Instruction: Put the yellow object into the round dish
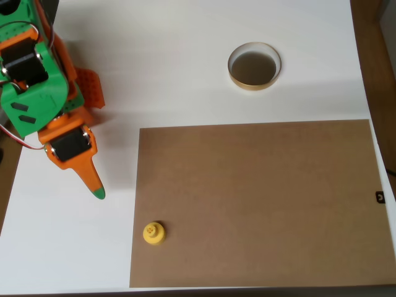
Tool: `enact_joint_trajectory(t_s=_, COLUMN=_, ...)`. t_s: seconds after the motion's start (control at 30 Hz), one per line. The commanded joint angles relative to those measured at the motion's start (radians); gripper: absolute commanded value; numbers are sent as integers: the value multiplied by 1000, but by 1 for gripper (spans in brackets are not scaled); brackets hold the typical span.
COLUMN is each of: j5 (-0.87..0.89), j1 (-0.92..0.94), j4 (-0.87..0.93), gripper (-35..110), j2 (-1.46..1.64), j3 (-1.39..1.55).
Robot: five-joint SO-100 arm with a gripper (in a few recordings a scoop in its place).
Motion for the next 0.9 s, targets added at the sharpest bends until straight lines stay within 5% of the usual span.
enact_joint_trajectory(t_s=0.0, j5=-18, j1=15, j4=-3, gripper=1, j2=26, j3=-2)
enact_joint_trajectory(t_s=0.87, j5=37, j1=31, j4=6, gripper=0, j2=26, j3=-5)
